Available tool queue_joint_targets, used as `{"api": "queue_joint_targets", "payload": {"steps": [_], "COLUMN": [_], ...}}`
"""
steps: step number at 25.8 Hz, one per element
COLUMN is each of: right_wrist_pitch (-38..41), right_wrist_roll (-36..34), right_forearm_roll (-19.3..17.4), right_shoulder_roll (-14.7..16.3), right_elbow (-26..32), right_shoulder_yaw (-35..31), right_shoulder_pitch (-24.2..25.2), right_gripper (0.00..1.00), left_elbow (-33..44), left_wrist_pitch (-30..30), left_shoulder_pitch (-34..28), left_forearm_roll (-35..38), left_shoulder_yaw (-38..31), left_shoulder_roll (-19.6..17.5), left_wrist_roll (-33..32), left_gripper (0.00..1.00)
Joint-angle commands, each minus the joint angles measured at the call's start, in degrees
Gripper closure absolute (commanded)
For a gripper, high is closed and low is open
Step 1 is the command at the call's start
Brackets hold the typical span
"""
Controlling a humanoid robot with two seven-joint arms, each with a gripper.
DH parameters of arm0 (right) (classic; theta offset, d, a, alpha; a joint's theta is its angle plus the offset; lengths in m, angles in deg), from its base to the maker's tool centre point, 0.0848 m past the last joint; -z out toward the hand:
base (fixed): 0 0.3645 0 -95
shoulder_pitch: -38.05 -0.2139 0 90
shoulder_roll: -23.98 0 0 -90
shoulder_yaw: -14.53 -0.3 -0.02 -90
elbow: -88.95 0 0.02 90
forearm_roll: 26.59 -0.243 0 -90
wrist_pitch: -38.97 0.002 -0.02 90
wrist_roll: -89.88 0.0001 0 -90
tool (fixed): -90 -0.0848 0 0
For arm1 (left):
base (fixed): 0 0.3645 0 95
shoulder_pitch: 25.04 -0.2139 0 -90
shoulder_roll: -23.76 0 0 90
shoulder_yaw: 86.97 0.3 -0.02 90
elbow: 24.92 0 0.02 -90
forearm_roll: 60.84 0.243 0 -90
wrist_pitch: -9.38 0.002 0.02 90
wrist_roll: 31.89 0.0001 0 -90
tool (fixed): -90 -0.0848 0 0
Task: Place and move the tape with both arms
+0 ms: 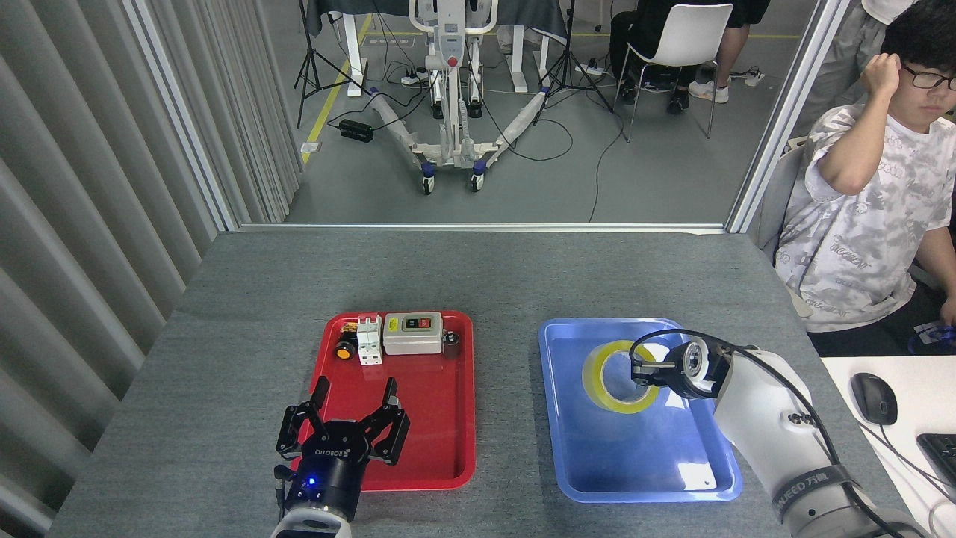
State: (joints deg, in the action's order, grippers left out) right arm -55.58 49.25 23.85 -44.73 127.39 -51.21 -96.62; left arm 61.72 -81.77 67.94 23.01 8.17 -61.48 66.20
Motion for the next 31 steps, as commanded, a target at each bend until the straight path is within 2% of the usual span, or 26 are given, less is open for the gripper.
{"api": "queue_joint_targets", "payload": {"steps": [1, 3, 15, 17, 19, 22, 24, 26, 27, 29, 31], "right_wrist_pitch": [-0.1, -0.1, 0.2, 0.6, 0.6, 0.7, 0.8, 1.6, 3.0, 7.4, 10.9], "right_wrist_roll": [-0.5, -0.8, -2.4, -3.3, -4.8, -10.5, -16.3, -22.7, -26.3, -34.4, -42.0], "right_forearm_roll": [0.3, 0.3, 0.2, 0.3, 0.4, 1.4, 4.2, 9.8, 13.5, 21.4, 27.3], "right_shoulder_roll": [0.0, 0.1, 0.2, 0.1, -0.1, 0.9, 2.3, 2.0, 1.8, 0.4, -2.4], "right_elbow": [0.1, 0.1, 0.8, 1.5, 3.7, 10.5, 14.8, 18.4, 20.1, 23.4, 26.9], "right_shoulder_yaw": [0.0, 0.0, -0.1, -0.3, -0.4, -0.9, -2.5, -8.2, -11.7, -18.1, -23.6], "right_shoulder_pitch": [0.4, 0.6, 1.1, 1.7, 2.4, 6.6, 9.3, 13.2, 15.7, 20.1, 23.8], "right_gripper": [0.63, 0.59, 0.54, 0.51, 0.48, 0.39, 0.3, 0.11, 0.05, 0.03, 0.02], "left_elbow": [-0.1, 0.2, 1.1, 1.0, 1.1, 1.1, 1.2, 1.0, 1.0, 1.0, 1.1], "left_wrist_pitch": [0.2, 0.3, -0.7, -0.6, -0.6, -0.6, -0.6, -0.6, -0.6, -0.6, -0.5], "left_shoulder_pitch": [-0.3, -0.6, -1.9, -1.9, -1.9, -1.8, -1.9, -1.8, -1.9, -1.9, -2.0], "left_forearm_roll": [0.1, 0.1, -0.4, -0.4, -0.4, -0.4, -0.5, -0.5, -0.6, -0.6, -0.7], "left_shoulder_yaw": [0.2, 0.2, 1.7, 1.7, 1.7, 1.7, 1.7, 1.7, 1.7, 1.6, 1.5], "left_shoulder_roll": [-0.1, -0.2, -0.5, -0.4, -0.1, 0.0, -0.1, -0.4, -0.5, -0.5, -0.5], "left_wrist_roll": [0.0, -0.2, 0.1, 0.1, 0.2, 0.3, 0.3, 0.3, 0.3, 0.3, 0.3], "left_gripper": [0.01, 0.01, 0.01, 0.01, 0.01, 0.01, 0.01, 0.01, 0.01, 0.01, 0.01]}}
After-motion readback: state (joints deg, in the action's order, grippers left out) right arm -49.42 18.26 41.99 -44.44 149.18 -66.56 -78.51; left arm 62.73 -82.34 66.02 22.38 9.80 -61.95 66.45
